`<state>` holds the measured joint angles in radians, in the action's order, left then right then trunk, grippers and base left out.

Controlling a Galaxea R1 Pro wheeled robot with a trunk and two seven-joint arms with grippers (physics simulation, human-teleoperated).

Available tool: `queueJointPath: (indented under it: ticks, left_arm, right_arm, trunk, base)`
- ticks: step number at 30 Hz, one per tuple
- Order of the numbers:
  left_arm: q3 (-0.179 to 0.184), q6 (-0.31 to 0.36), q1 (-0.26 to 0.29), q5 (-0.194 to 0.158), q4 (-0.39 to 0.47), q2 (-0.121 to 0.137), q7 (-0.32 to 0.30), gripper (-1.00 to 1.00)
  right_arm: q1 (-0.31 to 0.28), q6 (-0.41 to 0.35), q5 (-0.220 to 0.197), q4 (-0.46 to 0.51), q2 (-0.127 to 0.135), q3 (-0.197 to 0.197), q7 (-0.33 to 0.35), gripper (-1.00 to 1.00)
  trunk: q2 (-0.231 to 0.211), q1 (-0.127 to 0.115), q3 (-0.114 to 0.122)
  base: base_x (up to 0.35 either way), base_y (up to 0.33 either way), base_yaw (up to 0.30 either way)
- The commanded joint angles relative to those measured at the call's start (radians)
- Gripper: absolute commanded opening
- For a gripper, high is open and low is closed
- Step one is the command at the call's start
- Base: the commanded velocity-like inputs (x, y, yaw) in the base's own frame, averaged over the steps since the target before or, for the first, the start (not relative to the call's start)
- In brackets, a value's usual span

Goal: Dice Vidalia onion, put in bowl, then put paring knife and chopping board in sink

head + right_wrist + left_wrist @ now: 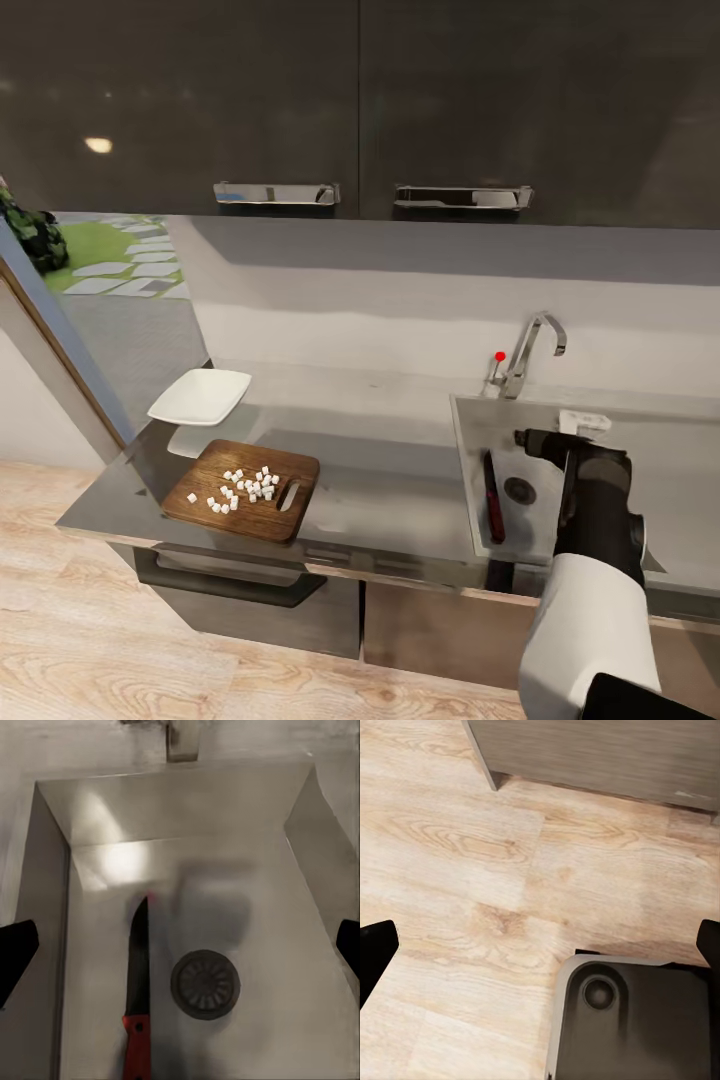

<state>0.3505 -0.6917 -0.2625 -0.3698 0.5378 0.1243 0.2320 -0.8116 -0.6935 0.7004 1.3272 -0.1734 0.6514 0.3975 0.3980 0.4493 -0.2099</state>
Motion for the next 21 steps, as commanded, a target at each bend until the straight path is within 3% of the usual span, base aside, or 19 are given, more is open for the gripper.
queueJointPath:
  ticks: [1, 4, 12, 21]
  left_arm:
    - [0.008, -0.002, 0.0, -0.005, 0.002, 0.002, 0.009, 1.0]
    - [0.008, -0.002, 0.0, -0.005, 0.001, 0.002, 0.009, 1.0]
    - [0.008, -0.001, 0.0, -0.005, -0.002, 0.002, 0.009, 1.0]
    - [0.008, -0.001, 0.0, -0.005, -0.005, 0.002, 0.009, 1.0]
  right_arm:
    - [-0.001, -0.003, 0.028, 0.013, -0.001, 0.002, 0.019, 1.0]
    - [-0.001, -0.003, 0.059, 0.021, -0.001, 0.002, 0.029, 1.0]
    - [-0.001, -0.003, 0.062, 0.016, -0.001, 0.002, 0.03, 1.0]
    - [-0.001, 0.0, 0.062, -0.012, -0.001, 0.004, 0.05, 1.0]
  trunk:
    - [0.002, 0.001, -0.002]
    - [0.002, 0.001, -0.002]
    - [0.002, 0.001, -0.002]
    - [0.002, 0.001, -0.002]
  base:
    - [0.0, 0.136, 0.0]
    - [0.0, 0.258, 0.0]
    - [-0.006, 0.299, 0.0]
    - [-0.11, 0.301, 0.0]
